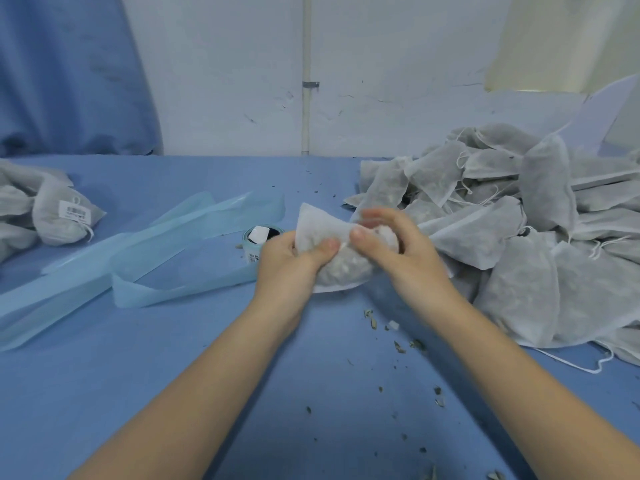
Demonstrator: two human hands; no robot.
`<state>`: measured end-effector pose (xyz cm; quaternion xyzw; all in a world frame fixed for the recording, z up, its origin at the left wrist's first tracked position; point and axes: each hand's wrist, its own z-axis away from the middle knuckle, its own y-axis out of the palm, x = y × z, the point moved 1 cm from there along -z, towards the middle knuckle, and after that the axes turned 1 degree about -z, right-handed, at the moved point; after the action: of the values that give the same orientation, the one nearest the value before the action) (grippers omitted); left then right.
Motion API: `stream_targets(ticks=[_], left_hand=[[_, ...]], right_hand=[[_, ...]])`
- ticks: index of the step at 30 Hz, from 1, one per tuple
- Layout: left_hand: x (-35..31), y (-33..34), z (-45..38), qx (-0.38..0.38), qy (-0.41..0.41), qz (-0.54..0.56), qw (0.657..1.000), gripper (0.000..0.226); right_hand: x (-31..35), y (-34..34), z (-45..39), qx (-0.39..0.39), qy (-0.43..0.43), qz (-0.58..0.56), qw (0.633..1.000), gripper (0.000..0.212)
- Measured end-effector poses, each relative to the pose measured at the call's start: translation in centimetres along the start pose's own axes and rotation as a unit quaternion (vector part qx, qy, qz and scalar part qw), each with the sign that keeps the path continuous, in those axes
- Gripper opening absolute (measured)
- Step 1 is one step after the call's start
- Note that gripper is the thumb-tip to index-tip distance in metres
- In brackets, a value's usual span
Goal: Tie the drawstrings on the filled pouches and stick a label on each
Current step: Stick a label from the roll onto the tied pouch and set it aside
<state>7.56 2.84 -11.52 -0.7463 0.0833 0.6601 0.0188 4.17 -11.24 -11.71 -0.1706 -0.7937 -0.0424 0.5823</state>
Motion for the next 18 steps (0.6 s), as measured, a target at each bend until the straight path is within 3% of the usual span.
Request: stream_targets(ticks=[2, 4, 5, 9, 13, 18], left_hand=[[-0.7, -1.0, -0.9, -0.064, 0.02, -0.01, 0.998, 0.005], [-1.7, -2.4, -2.0, -0.124, 0.024, 0.013, 0.992, 0.006], [-2.1, -3.2, -2.6, -0.15, 0.02, 0.031, 0.988, 0.007], [-2.5, -6.5, -4.6, -0.225, 0.015, 0.051, 0.973, 0.008], [-1.7, -8.1, -5.6, -0.278, 0.024, -0.021, 0.96, 0.01], [-1.4, -8.3, -6.1, -0.25, 0.023, -0.064, 0.966, 0.012]], right_hand=[[-0.1, 1.2, -1.0, 0.001, 0.08, -0.086, 0.993, 0.052], [-0.5, 2.6, -2.1, 0.015, 0.149, -0.142, 0.978, 0.035], [-0.8, 3.2, -2.4, 0.032, 0.158, -0.098, 0.982, 0.032], [-1.8, 6.1, -3.6, 0.146, 0.075, 0.19, 0.968, 0.064], [-2.2, 8.6, -4.8, 0.181, 0.046, 0.213, 0.959, 0.081], [-2.9, 10.0, -5.5, 0.142, 0.004, 0.207, 0.968, 0.068]])
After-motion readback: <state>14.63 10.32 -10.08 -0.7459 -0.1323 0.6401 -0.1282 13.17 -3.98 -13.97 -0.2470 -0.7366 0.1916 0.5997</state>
